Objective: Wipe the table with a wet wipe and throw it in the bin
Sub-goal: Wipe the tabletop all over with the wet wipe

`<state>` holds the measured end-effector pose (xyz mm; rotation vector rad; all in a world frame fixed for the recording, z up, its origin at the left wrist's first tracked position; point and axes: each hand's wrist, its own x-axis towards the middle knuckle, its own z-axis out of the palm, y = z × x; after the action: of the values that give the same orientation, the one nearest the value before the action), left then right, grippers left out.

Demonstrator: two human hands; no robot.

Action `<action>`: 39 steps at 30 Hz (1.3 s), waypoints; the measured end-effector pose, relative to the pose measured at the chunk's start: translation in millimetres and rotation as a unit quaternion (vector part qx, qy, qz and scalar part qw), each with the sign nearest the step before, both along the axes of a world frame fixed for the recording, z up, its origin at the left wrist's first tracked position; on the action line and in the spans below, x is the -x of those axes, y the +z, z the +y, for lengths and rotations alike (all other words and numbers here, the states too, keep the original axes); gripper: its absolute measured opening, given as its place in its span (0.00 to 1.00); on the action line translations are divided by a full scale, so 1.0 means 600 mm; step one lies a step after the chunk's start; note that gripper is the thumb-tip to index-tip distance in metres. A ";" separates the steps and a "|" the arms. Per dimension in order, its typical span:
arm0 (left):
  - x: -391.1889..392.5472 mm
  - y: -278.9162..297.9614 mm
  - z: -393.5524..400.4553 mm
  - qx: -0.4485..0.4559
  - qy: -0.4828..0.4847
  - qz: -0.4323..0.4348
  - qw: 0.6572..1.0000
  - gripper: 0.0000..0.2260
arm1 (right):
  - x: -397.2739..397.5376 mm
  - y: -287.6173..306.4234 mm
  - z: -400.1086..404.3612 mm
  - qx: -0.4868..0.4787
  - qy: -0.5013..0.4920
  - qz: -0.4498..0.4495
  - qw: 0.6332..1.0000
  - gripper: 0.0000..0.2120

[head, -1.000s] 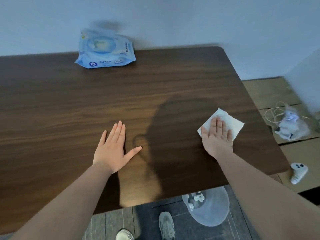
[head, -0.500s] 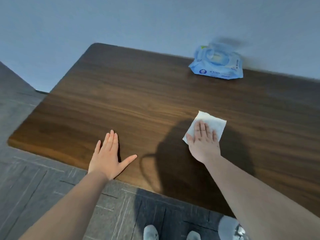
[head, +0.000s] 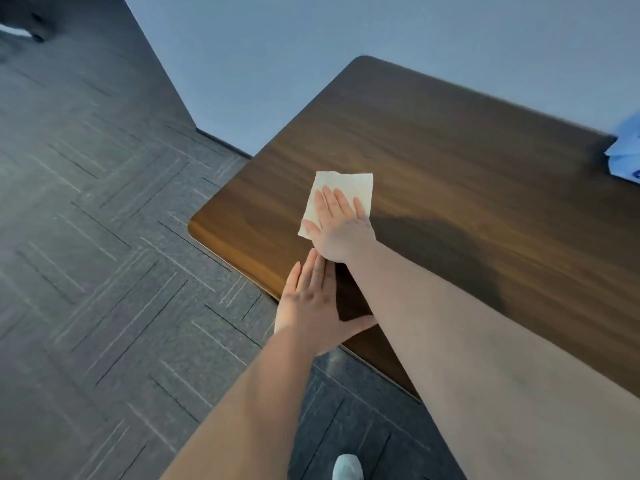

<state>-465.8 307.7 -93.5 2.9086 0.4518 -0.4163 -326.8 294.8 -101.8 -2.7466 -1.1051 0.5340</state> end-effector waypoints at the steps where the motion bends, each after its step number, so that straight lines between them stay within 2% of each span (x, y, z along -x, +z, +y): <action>1: 0.001 0.000 0.003 0.005 -0.004 0.006 1.000 0.57 | -0.003 0.001 0.023 0.007 0.016 -0.002 1.000 0.29; 4: 0.000 -0.001 0.007 0.016 -0.007 0.026 1.000 0.53 | -0.006 -0.001 0.068 0.025 0.057 -0.020 0.998 0.29; 9: 0.004 -0.004 0.009 0.016 -0.006 0.015 1.000 0.55 | -0.012 -0.002 0.066 0.027 0.107 -0.021 0.994 0.29; 12: 0.007 -0.009 0.010 -0.001 0.001 0.023 1.000 0.56 | -0.013 -0.002 0.020 0.022 0.126 -0.004 0.992 0.28; 15: 0.002 -0.004 0.009 -0.005 0.007 0.022 1.000 0.53 | -0.011 0.000 -0.052 0.021 0.098 0.018 0.995 0.28; 18: -0.001 0.012 0.005 0.010 0.014 0.069 0.997 0.54 | -0.002 0.002 -0.144 0.029 0.061 0.030 0.997 0.28; 23: -0.013 0.031 -0.031 -0.046 -0.063 0.067 0.995 0.52 | 0.015 0.003 -0.334 0.028 -0.057 0.049 0.997 0.28; 28: -0.070 0.054 -0.172 -0.016 -0.143 0.049 0.988 0.50 | 0.041 0.009 -0.563 0.025 -0.219 0.057 0.974 0.28; 32: -0.121 0.060 -0.327 0.007 -0.234 0.046 0.971 0.48 | 0.071 0.012 -0.753 0.027 -0.337 0.053 0.940 0.28; 39: -0.163 0.044 -0.583 0.000 -0.363 0.046 0.931 0.47 | 0.134 0.016 -1.071 0.038 -0.509 0.055 0.858 0.28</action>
<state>-368.1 -42.1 -67.1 2.9648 -0.6472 -0.6367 -407.4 -348.0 -92.3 -2.7873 0.4630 0.5277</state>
